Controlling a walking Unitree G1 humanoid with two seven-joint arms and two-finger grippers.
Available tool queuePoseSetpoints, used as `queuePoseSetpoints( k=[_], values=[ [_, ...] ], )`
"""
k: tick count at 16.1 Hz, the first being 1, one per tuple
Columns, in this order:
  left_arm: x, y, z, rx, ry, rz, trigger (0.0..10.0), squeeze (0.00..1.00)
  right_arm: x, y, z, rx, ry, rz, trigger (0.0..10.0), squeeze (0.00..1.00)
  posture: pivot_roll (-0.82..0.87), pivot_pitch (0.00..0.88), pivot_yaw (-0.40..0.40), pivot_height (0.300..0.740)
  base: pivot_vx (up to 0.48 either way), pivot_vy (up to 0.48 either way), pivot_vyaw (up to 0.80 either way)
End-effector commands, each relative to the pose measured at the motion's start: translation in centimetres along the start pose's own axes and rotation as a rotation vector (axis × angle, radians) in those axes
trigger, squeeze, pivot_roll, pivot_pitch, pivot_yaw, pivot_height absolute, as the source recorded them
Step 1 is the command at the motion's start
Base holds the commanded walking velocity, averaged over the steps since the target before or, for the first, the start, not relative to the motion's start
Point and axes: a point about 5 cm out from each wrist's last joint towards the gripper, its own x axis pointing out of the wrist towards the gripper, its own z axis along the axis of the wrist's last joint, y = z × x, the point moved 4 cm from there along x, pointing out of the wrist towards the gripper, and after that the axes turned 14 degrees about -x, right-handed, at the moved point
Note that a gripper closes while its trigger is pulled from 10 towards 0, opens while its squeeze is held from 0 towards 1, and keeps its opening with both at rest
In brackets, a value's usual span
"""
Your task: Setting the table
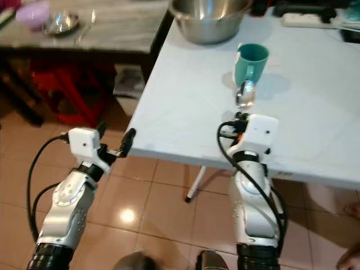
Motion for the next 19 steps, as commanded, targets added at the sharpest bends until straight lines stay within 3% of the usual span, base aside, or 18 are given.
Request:
queuePoseSetpoints(
  k=[1, 18, 19],
  values=[
    [-0.52, 0.81, -0.18, 0.005, 0.009, 0.024, 10.0, 0.00, -0.04, 0.89, 0.54, 0.010, -0.021, 0.017, 10.0, 0.00, -0.11, 0.189, 0.100, 0.740, 0.000, 0.454, 0.00],
    [-0.24, 0.23, -0.67, 0.006, 0.009, 0.015, 10.0, 0.00, 0.35, 1.47, 0.39, 0.019, -0.030, 0.041, 10.0, 0.00, -0.10, 0.172, 0.102, 0.740, 0.000, 0.475, 0.00],
    [-0.30, 0.16, -0.36, 0.037, -0.009, 0.005, 10.0, 0.00, 0.37, 1.46, 0.38, 0.019, -0.031, 0.042, 10.0, 0.00, -0.09, 0.171, 0.102, 0.740, 0.000, 0.000, 0.00]
  ],
)
